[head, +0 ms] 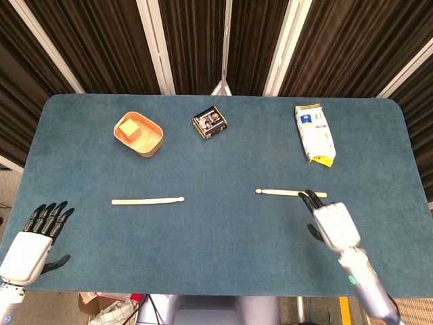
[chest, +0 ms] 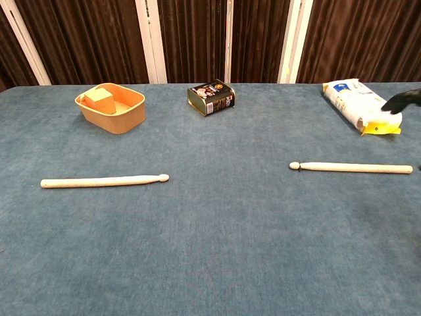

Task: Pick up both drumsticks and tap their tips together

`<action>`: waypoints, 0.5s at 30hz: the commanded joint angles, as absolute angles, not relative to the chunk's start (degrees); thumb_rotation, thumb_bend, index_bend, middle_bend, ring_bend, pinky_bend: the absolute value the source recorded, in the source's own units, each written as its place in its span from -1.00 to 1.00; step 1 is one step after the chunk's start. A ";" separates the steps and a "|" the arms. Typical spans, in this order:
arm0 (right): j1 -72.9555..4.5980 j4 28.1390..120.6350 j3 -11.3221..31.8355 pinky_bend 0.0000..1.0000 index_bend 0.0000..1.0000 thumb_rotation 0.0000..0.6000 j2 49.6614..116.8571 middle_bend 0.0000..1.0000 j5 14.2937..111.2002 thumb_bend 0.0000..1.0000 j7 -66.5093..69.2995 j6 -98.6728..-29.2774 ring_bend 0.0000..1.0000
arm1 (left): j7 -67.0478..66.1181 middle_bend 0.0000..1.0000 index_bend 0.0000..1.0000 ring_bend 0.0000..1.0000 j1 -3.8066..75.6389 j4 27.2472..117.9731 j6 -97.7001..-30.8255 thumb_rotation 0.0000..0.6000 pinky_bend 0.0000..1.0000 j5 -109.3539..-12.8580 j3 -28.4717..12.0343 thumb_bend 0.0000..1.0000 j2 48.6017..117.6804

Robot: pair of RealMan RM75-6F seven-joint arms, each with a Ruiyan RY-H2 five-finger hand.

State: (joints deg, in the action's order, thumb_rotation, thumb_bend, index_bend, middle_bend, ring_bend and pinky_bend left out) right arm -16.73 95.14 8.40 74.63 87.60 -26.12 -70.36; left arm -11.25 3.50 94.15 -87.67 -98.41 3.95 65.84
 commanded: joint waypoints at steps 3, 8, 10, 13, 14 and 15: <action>-23.63 90.78 14.60 0.59 -0.44 1.00 83.01 -0.43 75.91 -0.41 -37.70 -63.97 0.58 | -11.05 -1.00 -1.00 -1.00 3.54 94.12 -87.60 1.00 -1.00 -98.50 4.04 -0.86 65.65; -26.48 85.60 16.29 0.59 -0.39 1.00 87.64 -0.40 69.99 -0.41 -42.32 -62.84 0.58 | -10.74 -1.00 -1.00 -1.00 3.56 94.14 -87.58 1.00 -1.00 -98.48 4.04 -0.86 65.48; -27.18 83.68 16.59 0.59 -0.38 1.00 88.94 -0.38 68.28 -0.41 -43.23 -62.66 0.58 | -10.70 -1.00 -1.00 -1.00 3.59 94.08 -87.53 1.00 -1.00 -98.52 4.06 -0.86 65.45; -27.86 81.32 16.62 0.59 -0.33 1.00 90.47 -0.34 66.34 -0.41 -43.98 -62.54 0.58 | -10.64 -1.00 -1.00 -1.00 3.66 94.05 -87.47 1.00 -1.00 -98.61 4.07 -0.86 65.43; -28.08 80.23 16.48 0.59 -0.30 1.00 91.04 -0.31 65.74 -0.41 -44.14 -62.57 0.58 | -10.66 -1.00 -1.00 -1.00 3.68 94.02 -87.43 1.00 -1.00 -98.63 4.07 -0.86 65.44; -28.18 79.52 16.36 0.59 -0.27 1.00 91.37 -0.28 65.42 -0.41 -44.16 -62.63 0.58 | -10.65 -1.00 -1.00 -1.00 3.69 94.03 -87.39 1.00 -1.00 -98.62 4.08 -0.86 65.44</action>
State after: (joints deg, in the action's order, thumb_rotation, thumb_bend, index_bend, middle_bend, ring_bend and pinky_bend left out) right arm -27.69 80.60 16.37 90.55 66.07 -43.74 -62.72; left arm -10.65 3.68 94.03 -87.40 -98.62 4.08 65.44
